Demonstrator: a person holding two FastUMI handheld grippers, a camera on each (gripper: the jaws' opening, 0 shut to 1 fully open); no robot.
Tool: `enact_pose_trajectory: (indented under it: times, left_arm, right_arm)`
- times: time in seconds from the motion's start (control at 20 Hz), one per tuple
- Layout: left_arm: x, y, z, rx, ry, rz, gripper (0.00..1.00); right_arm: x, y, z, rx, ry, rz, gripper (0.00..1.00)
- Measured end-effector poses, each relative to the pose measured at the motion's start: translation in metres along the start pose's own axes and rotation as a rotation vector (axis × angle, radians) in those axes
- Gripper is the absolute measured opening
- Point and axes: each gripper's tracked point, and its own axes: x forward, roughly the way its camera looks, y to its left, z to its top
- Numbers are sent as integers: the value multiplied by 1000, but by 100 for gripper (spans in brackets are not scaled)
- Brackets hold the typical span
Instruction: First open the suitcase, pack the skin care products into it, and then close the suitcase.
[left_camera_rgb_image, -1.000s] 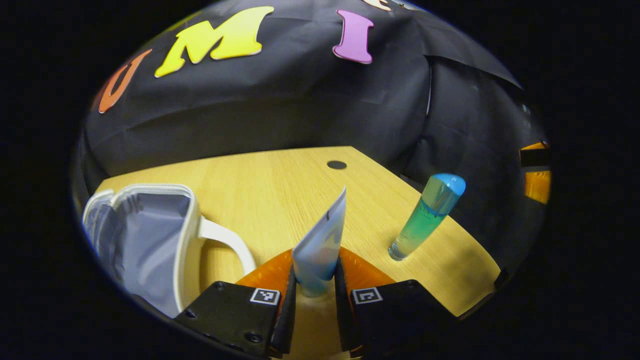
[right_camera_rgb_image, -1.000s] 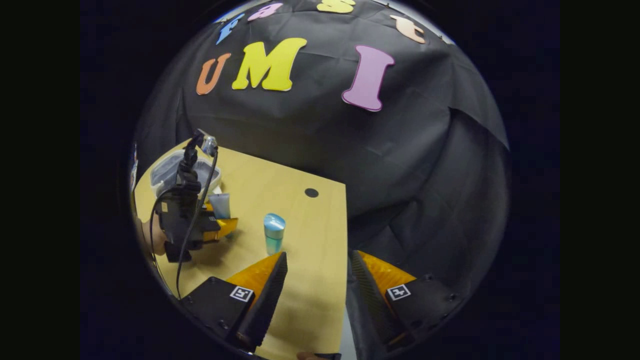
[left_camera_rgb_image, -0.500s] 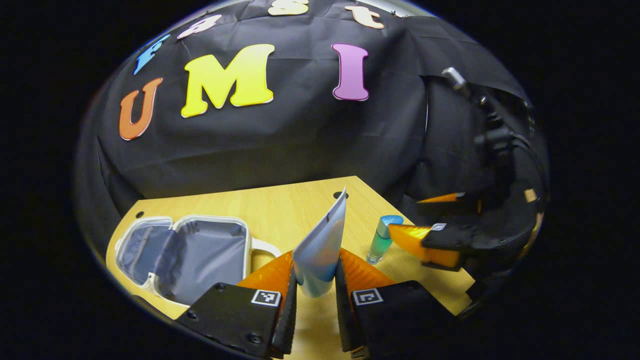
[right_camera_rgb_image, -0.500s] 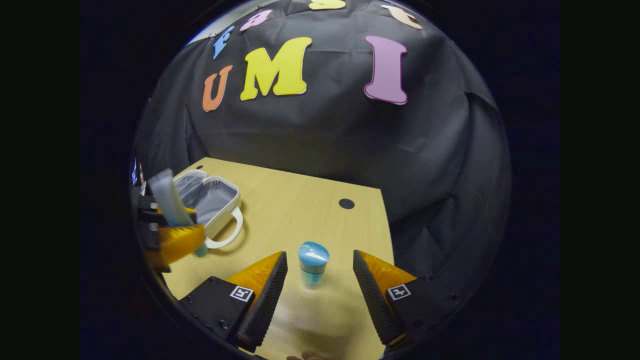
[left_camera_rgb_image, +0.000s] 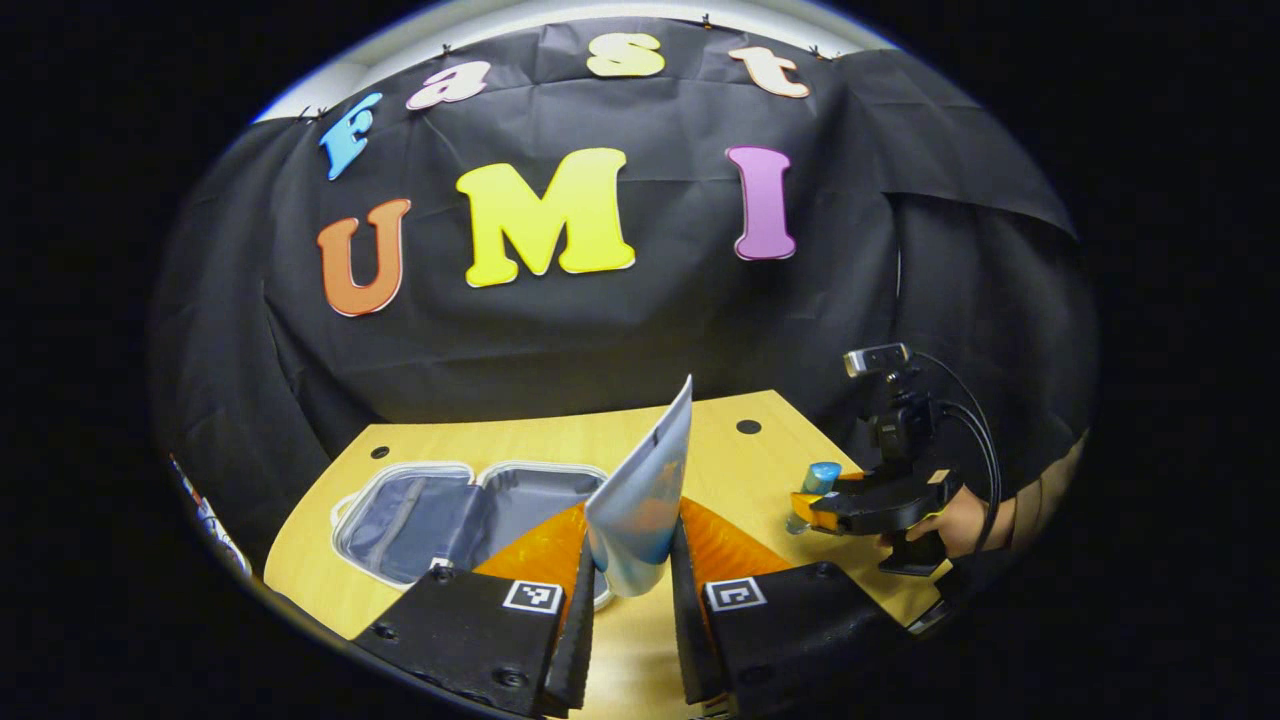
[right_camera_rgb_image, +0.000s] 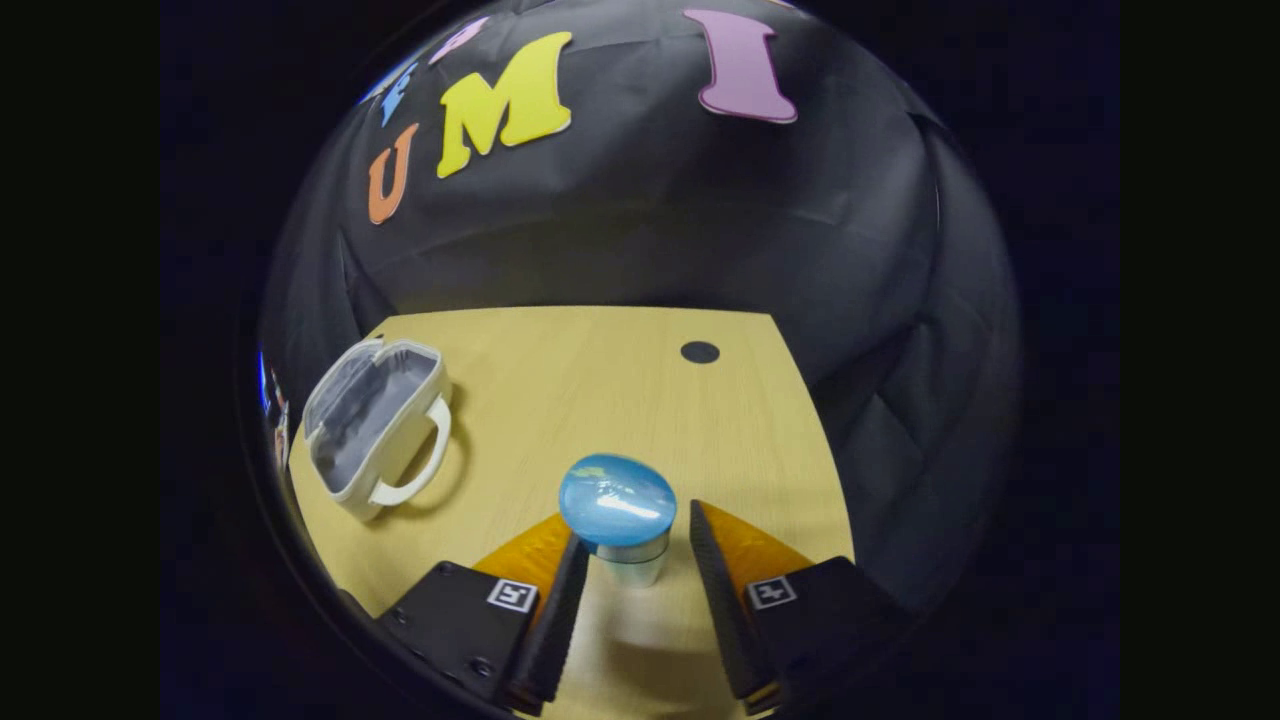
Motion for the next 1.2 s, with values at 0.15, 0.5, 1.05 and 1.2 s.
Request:
enact_pose_trajectory:
  times: [0.15,0.5,1.05,1.2]
  left_arm:
    - [0,33,-4,-33,24,5,38]
    - [34,104,-15,-27,42,-13,38]
    - [142,136,-138,-47,363,-81,43]
    - [157,138,-165,-70,441,-65,38]
  right_arm:
    - [1,6,-5,-4,-8,-42,41]
    - [-37,29,-12,-22,-23,-123,39]
    - [-120,124,3,86,-94,-133,40]
    - [-133,140,11,65,-109,-129,39]
